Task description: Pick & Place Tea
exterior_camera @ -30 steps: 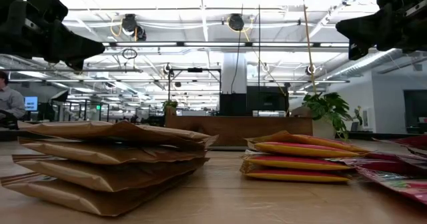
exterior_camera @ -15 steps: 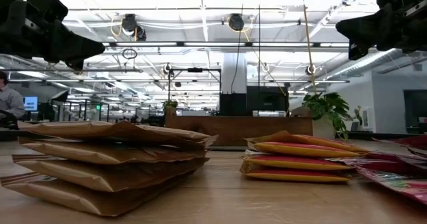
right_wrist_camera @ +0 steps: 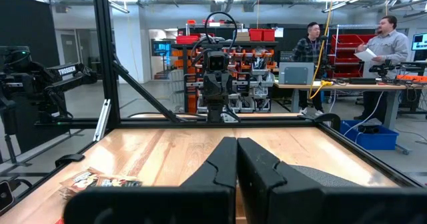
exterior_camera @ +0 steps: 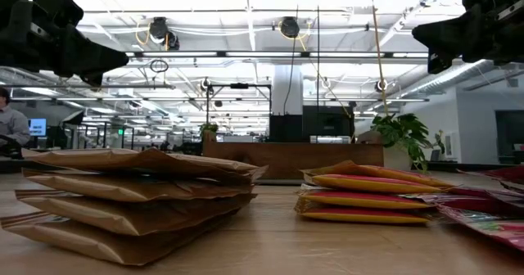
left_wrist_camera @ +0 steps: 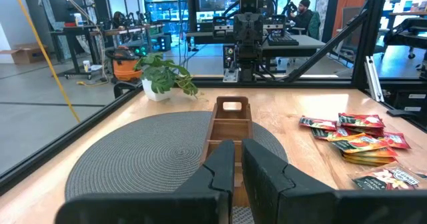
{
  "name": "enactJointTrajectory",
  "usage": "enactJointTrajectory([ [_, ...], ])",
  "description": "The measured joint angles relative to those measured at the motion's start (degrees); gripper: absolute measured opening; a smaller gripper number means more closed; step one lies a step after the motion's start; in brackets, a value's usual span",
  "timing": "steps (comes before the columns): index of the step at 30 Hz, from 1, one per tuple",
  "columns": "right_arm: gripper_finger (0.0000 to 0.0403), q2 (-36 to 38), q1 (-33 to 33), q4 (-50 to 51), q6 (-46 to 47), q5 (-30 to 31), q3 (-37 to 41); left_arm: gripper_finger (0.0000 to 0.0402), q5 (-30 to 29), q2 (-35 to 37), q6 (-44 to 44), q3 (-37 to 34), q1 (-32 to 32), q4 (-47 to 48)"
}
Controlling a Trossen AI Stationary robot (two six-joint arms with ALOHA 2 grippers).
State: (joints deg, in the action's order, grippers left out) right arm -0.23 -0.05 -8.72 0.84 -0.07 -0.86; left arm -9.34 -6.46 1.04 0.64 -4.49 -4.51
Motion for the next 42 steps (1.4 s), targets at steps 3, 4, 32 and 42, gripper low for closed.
enactJointTrajectory([
  [3, 0.0, 0.0, 0.0, -0.01, 0.0, 0.0, 0.01, 0.0031, 0.0, -0.01, 0.0, -0.01, 0.01, 0.01],
  [4, 0.0, -0.01, 0.0, -0.01, 0.0, 0.01, 0.01, 0.0031, 0.0, 0.0, 0.0, 0.0, 0.01, 0.01],
  [32, 0.0, 0.0, 0.0, 0.0, 0.0, 0.0, 0.0, 0.0031, 0.0, -0.01, -0.01, 0.0, 0.0, 0.02],
  [42, 0.0, 0.0, 0.0, -0.03, 0.02, -0.01, 0.0, 0.0031, 0.0, 0.02, -0.11, 0.04, 0.02, -3.74],
])
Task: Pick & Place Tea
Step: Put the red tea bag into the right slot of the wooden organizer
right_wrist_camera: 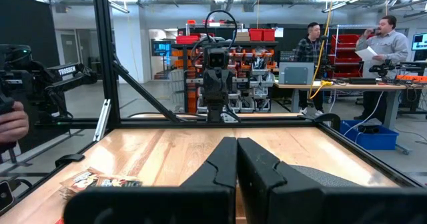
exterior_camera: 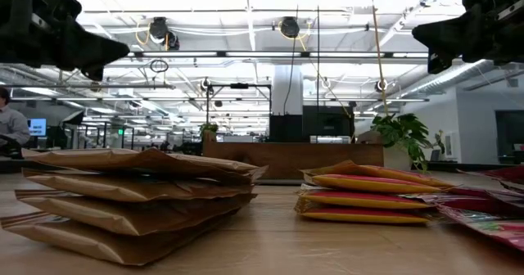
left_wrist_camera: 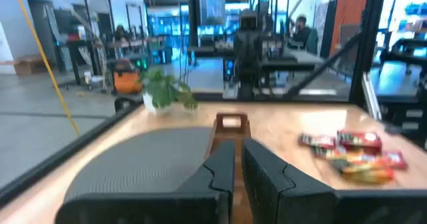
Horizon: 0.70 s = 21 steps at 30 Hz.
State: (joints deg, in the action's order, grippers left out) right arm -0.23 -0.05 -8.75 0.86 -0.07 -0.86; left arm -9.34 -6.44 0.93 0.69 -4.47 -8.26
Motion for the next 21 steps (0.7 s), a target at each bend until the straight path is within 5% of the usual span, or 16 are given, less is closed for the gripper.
enactJointTrajectory([
  [12, 0.0, -0.31, 0.55, 1.29, 8.87, -0.17, 0.0, 0.0031, 1.27, -0.67, -3.34, -0.04, -0.02, 0.87],
  [21, 0.0, -2.11, 0.46, -5.03, 1.59, 1.9, 0.0, 0.0031, -1.19, -5.09, -6.16, -0.04, -0.03, -1.06],
])
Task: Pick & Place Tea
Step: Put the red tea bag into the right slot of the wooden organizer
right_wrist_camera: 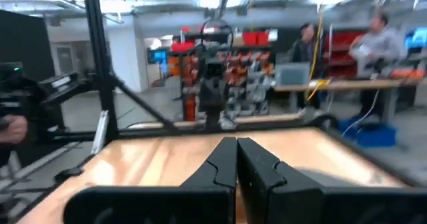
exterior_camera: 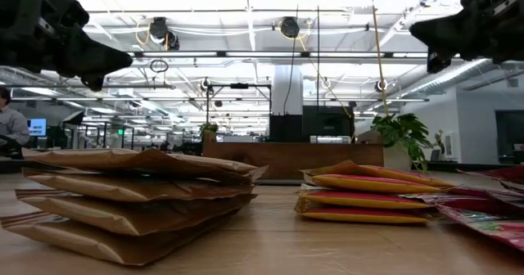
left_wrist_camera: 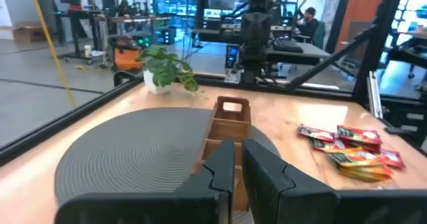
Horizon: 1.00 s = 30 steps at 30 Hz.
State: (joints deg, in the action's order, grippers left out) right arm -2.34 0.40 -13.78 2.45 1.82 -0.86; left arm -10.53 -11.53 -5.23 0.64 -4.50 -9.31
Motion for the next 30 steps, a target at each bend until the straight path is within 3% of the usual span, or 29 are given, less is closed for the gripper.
enactJointTrajectory([
  [3, 0.0, -1.94, 0.33, -3.96, -3.15, -0.43, -2.32, 0.003, 0.96, -2.64, 1.29, 0.0, -0.52, -3.2],
  [5, 0.0, -5.2, 1.91, 0.94, -4.2, -0.57, -5.28, 0.003, 1.09, -4.69, 2.59, 0.0, -0.91, -6.54],
  [10, 0.0, -20.76, 9.25, 9.47, -5.48, 1.48, -19.47, 0.0031, 1.45, -8.89, 3.38, 0.0, -1.64, -12.95],
  [13, 0.0, -33.17, 15.79, 16.3, -4.55, 5.98, -27.59, 0.0031, 2.13, -10.95, 2.01, 0.0, -1.96, -14.86],
  [16, 0.0, -45.31, 23.73, 24.93, -2.25, 14.25, -37.47, 0.0031, 2.72, -12.89, 1.01, 0.0, -2.59, -16.78],
  [20, 0.0, -59.76, 33.09, 42.76, 5.87, 22.13, -50.18, 0.0031, 3.16, -15.1, 0.72, 0.0, -3.88, -19.06],
  [25, 0.0, -68.9, 39.51, 54.77, 23.9, 19.08, -59.64, 0.0031, 3.24, -17.24, 0.62, 0.0, -5.72, -21.97],
  [30, 0.0, -72.63, 41.25, 45.22, 32.03, 13.94, -58.67, 0.0031, 3.1, -20.26, 0.56, 0.12, -7.48, -26.58],
])
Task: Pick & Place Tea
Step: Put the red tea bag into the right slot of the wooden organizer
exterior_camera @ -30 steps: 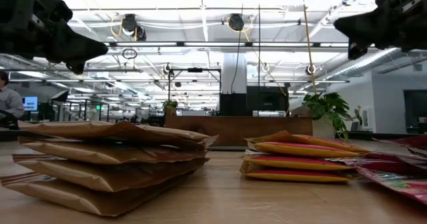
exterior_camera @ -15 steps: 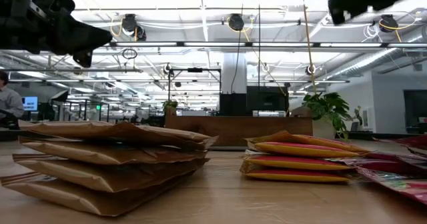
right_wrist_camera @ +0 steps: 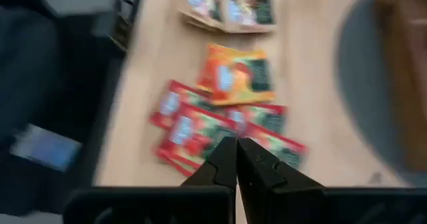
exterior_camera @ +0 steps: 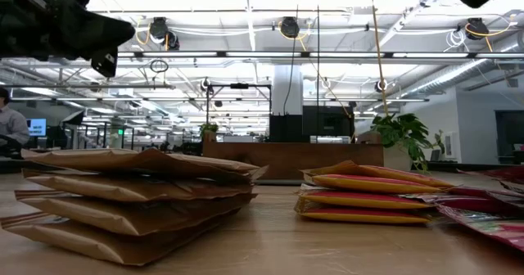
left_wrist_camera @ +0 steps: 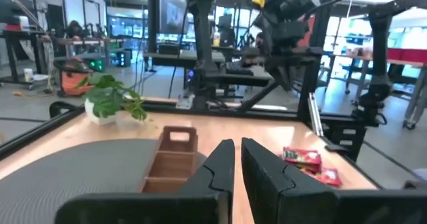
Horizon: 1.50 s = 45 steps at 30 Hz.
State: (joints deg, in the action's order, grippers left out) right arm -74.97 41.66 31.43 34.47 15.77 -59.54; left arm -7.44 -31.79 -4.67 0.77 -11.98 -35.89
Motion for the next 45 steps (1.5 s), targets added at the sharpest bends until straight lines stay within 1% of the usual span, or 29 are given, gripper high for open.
enactJointTrajectory([
  [3, 0.0003, -2.84, 0.09, -3.1, 2.12, -1.12, 1.46, 0.003, -0.01, -2.88, -0.33, 1.49, -0.97, -0.1],
  [5, 0.0014, -4.44, -0.16, -4.15, 2.6, -1.21, 1.93, 0.003, -0.05, -5.52, -0.7, 2.49, -1.64, -0.18],
  [8, 0.0043, -6.89, -0.86, -6.08, 5.79, -5.92, 4.17, 0.003, -0.14, -11.03, -1.68, 5.48, -3.12, -0.79],
  [10, 0.0068, -8.15, -1.48, -7.88, 8.96, -8.43, 6.36, 0.0026, -0.19, -16.21, -1.07, 8.63, -4.56, -1.42],
  [12, 0.0095, -8.46, -2.06, -10.64, 12.62, -10.44, 8.36, 0.0014, -0.39, -22.64, 0.32, 12.19, -5.95, -1.56],
  [15, 0.0135, -8.56, -2.74, -14.54, 14.6, -14.32, 11.69, 0.0005, -0.51, -32.44, 3.85, 18.1, -7.27, -1.66],
  [17, 0.0158, -8.46, -2.72, -17.36, 15.4, -14.23, 13.83, 0.0012, -0.51, -37.28, 4.16, 22.2, -7.48, -1.97],
  [19, 0.0175, -8.0, -2.73, -19.05, 16.09, -12.86, 15.44, 0.0017, -0.1, -40.96, 4.18, 25.43, -7.34, -1.66],
  [22, 0.0193, -8.11, -3.5, -22.21, 17.8, -11.47, 18.3, 0.0011, 2.05, -45.18, 4.18, 28.58, -6.97, -1.06],
  [24, 0.02, -8.14, -4.2, -25.85, 18.81, -11.77, 20.08, 0.0005, 3.13, -47.41, 4.16, 30.56, -6.76, -1.19],
  [26, 0.0204, -8.29, -4.97, -30.55, 19.82, -13.65, 21.62, 0.0006, 4.6, -49.41, 4.19, 32.36, -6.74, -0.61],
  [28, 0.0205, -8.36, -5.1, -32.59, 20.67, -14.69, 23.01, 0.0012, 7.01, -52.19, 4.78, 35.1, -6.74, 2.43],
  [30, 0.0205, -8.38, -5.1, -33.24, 21.61, -14.82, 23.65, 0.0014, 7.45, -55.1, 5.34, 37.87, -6.94, 5.3],
  [32, 0.0205, -8.32, -5.1, -33.59, 22.04, -15.01, 23.96, 0.001, 8.23, -58.63, 5.97, 41.26, -7.28, 5.31],
  [36, 0.0205, -8.34, -5.1, -33.57, 22.02, -15.89, 24.1, 0.0006, 15.34, -66.31, 7.18, 48.59, -7.78, 5.77],
  [40, 0.0205, -8.34, -5.04, -34.26, 22.09, -16.07, 24.1, 0.0014, 19.23, -73.34, 7.7, 56.89, -8.61, 9.49],
  [45, 0.0206, -8.34, -4.83, -34.68, 22.31, -16.06, 24.1, 0.0004, 24.06, -81.69, 9.23, 67.06, -9.2, 14.1],
])
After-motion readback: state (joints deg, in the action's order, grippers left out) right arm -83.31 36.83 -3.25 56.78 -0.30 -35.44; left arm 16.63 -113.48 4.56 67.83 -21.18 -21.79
